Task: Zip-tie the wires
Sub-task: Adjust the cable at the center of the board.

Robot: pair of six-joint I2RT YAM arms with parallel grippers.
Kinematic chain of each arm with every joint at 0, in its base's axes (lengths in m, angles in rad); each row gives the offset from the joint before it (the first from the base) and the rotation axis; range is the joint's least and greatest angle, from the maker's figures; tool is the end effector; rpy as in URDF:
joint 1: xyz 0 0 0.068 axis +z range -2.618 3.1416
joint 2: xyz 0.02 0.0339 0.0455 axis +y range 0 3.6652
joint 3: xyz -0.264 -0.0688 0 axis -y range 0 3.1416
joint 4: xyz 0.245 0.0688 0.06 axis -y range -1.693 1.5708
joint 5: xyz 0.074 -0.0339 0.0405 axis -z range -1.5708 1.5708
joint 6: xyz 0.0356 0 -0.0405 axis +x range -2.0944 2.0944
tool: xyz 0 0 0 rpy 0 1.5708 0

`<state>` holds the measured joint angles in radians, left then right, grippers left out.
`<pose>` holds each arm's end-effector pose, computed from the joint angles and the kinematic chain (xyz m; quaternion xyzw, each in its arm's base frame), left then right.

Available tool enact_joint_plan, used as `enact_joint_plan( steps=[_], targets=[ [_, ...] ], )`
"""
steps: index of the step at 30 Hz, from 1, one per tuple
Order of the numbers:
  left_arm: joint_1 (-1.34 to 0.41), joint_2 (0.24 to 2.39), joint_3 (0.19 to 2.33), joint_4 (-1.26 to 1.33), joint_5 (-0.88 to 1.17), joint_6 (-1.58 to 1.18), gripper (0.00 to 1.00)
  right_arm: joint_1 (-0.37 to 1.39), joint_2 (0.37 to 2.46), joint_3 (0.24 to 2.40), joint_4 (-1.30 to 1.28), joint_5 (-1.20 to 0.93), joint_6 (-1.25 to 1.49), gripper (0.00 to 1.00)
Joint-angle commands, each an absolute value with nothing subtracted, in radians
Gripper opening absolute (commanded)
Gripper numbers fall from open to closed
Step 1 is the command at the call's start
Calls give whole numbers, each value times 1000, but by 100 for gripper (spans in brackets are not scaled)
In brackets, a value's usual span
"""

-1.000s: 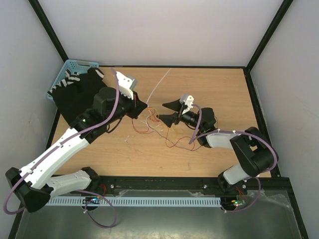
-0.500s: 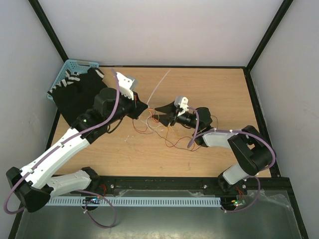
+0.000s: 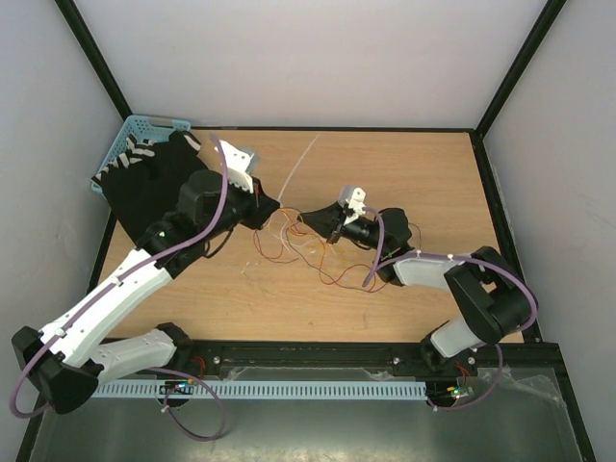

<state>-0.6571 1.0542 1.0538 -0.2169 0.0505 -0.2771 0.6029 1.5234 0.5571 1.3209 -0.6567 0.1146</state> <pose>0.1902 -0.1490 0.3793 0.1627 0.7624 -0.2995 0.5501 0.2281 0.1834 0.2452 -0.3875 0.4608 0.4453 0.6627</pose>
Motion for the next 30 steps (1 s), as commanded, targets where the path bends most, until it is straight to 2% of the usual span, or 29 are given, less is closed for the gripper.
enact_joint_plan(
  steps=[1, 12, 30],
  targets=[
    [-614, 999, 1031, -212, 40, -279, 0, 604, 1435, 524, 1236, -558, 79, 0],
    [-538, 937, 1004, -248, 50, -276, 0, 595, 1328, 463, 1100, -453, 55, 0],
    [-499, 926, 994, -251, 63, -285, 0, 585, 1273, 472, 1027, -433, 61, 0]
  ],
)
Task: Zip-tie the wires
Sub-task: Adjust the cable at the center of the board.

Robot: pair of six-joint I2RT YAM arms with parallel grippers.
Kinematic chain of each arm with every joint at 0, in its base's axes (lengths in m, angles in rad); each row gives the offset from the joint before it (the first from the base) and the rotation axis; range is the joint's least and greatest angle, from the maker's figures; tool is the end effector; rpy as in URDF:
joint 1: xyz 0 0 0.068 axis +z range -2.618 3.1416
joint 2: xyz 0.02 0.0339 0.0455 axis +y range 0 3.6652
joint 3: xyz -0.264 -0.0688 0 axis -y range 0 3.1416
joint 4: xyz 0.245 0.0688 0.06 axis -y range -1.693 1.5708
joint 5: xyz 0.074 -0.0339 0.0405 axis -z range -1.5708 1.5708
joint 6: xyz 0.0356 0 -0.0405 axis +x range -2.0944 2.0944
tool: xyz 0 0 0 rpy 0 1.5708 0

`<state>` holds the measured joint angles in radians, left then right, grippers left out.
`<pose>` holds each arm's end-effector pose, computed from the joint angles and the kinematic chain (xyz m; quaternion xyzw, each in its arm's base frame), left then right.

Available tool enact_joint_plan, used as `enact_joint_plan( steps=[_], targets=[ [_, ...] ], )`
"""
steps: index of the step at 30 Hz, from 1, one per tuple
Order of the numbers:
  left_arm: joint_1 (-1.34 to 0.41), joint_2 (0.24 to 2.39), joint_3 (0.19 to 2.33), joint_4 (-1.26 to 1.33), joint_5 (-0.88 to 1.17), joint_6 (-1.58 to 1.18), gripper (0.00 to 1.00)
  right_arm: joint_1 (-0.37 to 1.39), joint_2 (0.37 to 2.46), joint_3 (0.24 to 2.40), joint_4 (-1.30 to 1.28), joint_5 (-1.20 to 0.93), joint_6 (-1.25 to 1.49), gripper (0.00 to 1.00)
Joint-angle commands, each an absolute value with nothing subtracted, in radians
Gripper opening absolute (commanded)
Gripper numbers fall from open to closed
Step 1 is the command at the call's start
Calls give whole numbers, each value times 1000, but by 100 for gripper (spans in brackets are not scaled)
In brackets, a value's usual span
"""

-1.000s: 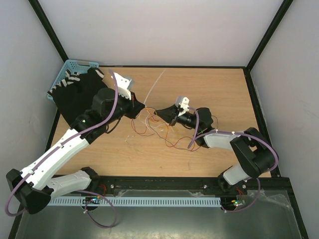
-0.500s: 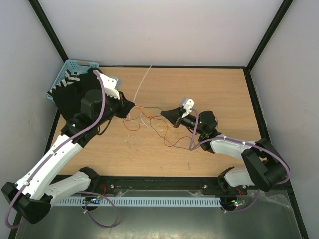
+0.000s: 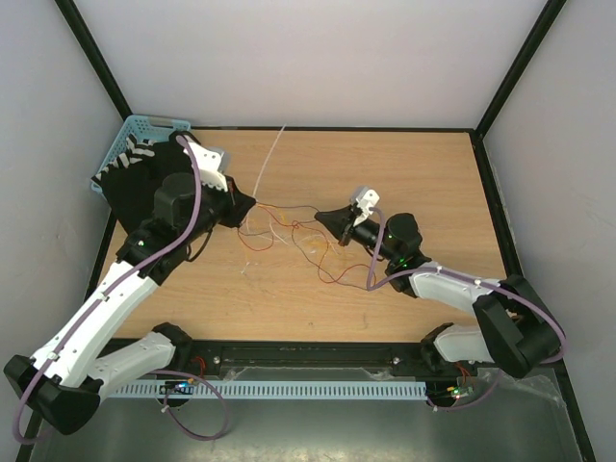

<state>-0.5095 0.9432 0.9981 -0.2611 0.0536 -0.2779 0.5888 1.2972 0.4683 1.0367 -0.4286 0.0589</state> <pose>0.1855 -0.1058 0.3781 0.1064 0.7687 -0.2610 0.5741 0.2101 0.1581 0.2496 -0.3206 0.5508 0.3685 0.6768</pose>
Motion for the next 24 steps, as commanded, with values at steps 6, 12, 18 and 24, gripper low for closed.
enact_joint_plan(
  steps=[6, 12, 18, 24],
  targets=[
    [-497, 939, 999, -244, 72, -290, 0, 584, 1274, 477, 1019, -475, 80, 21],
    [-497, 972, 1017, -235, 91, -290, 0, 585, 1207, 509, 912, -474, 68, 52],
    [-497, 1001, 1010, -209, 125, -283, 0, 584, 1164, 615, 790, -405, 168, 71],
    [-498, 996, 948, -138, 158, -290, 0, 585, 1207, 763, 771, -331, 508, 77]
  ],
)
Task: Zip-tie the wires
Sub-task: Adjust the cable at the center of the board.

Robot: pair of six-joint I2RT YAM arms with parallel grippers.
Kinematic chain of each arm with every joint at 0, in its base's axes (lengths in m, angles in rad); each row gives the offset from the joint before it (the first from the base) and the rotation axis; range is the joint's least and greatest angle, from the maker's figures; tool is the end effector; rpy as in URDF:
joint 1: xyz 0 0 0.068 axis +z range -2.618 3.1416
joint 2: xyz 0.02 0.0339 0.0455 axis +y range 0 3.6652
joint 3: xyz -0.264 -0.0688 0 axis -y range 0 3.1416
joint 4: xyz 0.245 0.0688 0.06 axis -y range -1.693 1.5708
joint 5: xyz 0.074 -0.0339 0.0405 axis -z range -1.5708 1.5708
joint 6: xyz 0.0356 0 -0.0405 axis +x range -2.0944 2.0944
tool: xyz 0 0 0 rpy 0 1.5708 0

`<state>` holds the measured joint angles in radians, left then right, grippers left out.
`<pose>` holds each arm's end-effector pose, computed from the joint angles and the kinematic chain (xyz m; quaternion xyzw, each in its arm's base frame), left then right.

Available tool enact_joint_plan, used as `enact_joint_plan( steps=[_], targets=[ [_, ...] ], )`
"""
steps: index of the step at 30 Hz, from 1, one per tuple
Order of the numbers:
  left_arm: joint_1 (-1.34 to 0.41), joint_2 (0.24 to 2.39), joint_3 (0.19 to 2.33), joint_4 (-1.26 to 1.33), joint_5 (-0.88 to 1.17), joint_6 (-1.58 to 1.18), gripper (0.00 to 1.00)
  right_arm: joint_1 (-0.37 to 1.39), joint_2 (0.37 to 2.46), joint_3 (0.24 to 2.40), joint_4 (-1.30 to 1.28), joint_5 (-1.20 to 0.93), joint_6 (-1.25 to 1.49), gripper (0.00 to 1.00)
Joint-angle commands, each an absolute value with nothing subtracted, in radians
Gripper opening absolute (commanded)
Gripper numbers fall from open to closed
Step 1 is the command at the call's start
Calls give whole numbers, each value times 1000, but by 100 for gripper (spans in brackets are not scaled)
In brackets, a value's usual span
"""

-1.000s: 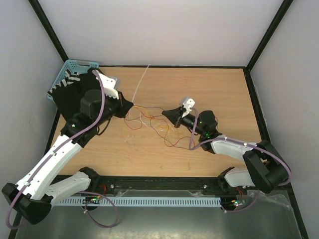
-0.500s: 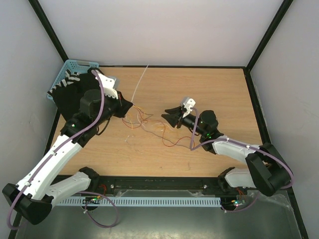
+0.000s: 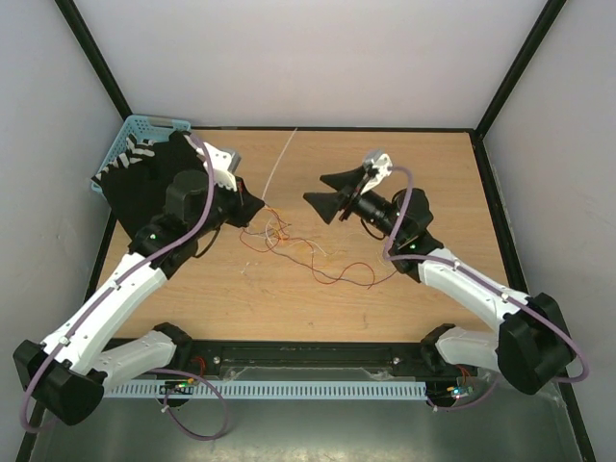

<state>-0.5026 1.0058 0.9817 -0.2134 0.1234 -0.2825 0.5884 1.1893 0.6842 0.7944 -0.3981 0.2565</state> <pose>0.2006 -0.1153 0.3648 0.1240 0.7755 -0.2809 0.5517 0.2149 0.1600 0.3229 -0.2531 0.5518 0.4300 0.6683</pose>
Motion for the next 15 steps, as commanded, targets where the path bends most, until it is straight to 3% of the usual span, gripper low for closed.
enact_joint_plan(
  steps=[1, 15],
  targets=[
    [-498, 994, 940, -135, 160, -294, 0, 586, 1220, 776, 777, -322, 549, 77],
    [-502, 940, 864, -97, 187, -321, 0, 646, 1471, 856, 942, -336, 859, 80]
  ],
)
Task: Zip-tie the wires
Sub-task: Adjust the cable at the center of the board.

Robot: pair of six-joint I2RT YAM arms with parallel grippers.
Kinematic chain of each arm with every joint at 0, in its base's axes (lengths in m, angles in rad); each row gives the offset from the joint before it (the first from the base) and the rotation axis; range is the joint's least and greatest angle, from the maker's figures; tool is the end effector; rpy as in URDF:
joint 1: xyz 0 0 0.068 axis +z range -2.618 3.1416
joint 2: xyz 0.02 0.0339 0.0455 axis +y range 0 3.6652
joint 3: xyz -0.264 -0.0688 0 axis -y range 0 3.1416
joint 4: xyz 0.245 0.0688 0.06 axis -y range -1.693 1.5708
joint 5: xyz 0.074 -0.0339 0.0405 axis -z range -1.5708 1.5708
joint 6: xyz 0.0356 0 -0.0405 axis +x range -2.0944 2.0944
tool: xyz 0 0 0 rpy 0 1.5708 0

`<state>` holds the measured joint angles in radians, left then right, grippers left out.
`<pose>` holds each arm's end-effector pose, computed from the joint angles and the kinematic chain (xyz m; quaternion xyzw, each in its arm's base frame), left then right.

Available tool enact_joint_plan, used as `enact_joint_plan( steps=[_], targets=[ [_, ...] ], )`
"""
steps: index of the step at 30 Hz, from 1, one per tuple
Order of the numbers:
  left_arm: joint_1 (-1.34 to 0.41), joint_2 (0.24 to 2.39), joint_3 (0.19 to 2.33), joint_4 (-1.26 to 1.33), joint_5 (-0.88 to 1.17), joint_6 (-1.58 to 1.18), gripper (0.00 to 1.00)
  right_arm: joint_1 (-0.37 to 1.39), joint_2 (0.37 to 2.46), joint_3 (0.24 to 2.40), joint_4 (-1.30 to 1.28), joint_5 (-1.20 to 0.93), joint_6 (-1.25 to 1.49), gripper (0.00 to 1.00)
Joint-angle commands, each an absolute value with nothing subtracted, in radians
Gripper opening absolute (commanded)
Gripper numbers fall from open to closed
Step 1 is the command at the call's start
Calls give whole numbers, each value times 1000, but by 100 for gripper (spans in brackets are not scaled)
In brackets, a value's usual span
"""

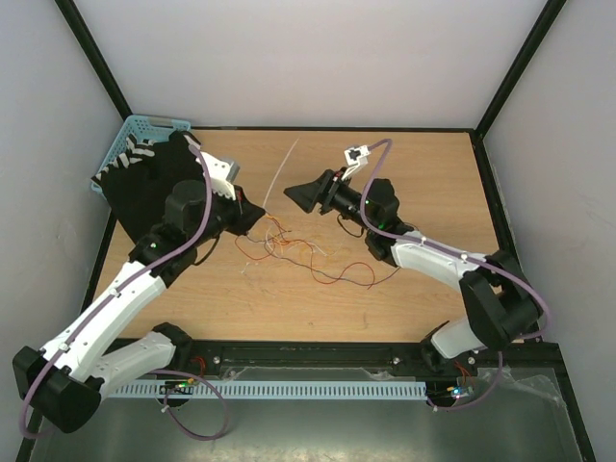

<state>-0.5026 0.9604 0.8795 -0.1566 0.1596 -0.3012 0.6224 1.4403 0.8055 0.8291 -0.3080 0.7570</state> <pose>0.1934 -0.1128 0.3442 0.1278 0.7745 -0.2988 0.5428 0.2573 0.1979 0.2991 -0.0760 0.6342 0.5608 0.5268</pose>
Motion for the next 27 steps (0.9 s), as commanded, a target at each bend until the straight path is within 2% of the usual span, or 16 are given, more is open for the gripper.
enact_joint_plan(
  steps=[1, 10, 18, 22, 27],
  targets=[
    [-504, 942, 862, -93, 192, -327, 0, 650, 1480, 862, 949, -338, 863, 80],
    [-539, 954, 844, -77, 159, -338, 0, 667, 1507, 873, 985, -381, 885, 74],
    [-541, 954, 838, -86, 89, -346, 0, 668, 1330, 812, 658, -422, 668, 73],
    [-542, 959, 838, -90, 70, -337, 0, 673, 1278, 775, 634, -492, 651, 74],
    [-542, 955, 839, -95, 66, -332, 0, 713, 1311, 800, 617, -530, 620, 75]
  ],
)
